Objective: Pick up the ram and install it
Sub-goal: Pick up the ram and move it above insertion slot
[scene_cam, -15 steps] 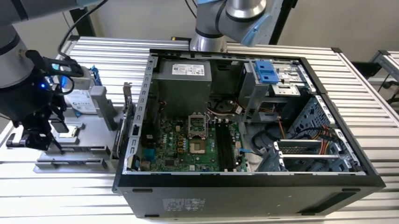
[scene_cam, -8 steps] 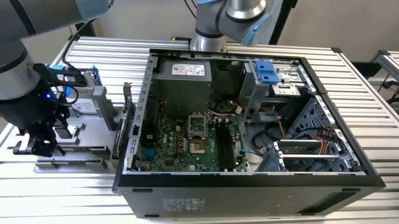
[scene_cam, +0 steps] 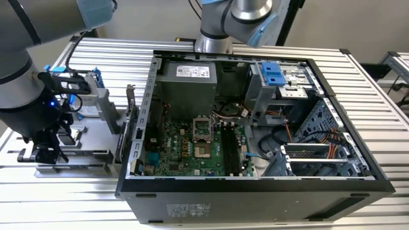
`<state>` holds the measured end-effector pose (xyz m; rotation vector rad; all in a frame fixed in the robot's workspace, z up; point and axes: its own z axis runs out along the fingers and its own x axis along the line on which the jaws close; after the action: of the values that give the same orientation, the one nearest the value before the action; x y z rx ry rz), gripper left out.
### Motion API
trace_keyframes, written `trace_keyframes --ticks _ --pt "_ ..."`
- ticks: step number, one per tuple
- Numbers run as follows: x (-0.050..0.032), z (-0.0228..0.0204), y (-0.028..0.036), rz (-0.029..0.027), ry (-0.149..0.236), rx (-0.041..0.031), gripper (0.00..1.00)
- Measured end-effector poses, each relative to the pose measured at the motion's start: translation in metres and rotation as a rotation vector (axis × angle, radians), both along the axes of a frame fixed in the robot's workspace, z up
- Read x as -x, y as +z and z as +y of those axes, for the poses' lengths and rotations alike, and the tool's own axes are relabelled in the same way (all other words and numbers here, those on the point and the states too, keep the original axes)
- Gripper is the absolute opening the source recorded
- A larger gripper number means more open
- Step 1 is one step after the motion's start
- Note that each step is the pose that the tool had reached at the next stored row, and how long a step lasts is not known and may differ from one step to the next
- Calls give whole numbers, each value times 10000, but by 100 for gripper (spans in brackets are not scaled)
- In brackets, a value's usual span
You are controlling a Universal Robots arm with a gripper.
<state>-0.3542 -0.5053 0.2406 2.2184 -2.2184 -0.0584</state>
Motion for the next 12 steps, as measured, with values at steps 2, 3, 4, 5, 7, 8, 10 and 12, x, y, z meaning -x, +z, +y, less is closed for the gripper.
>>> trace_keyframes --ticks 2,3,4,5,7,8,10,12 --pt "3 -3 -35 -1 -2 1 100" --pt "4 -6 -53 -1 -2 1 100" --pt "4 -9 -71 -1 -1 3 100" --pt "4 -16 -89 1 -1 4 100" --pt "4 -34 -123 0 -1 4 100" --pt "4 -45 -140 -1 -1 3 100" --pt "4 -74 -174 -1 -1 3 100" --pt "4 -101 -210 -1 -1 2 100"
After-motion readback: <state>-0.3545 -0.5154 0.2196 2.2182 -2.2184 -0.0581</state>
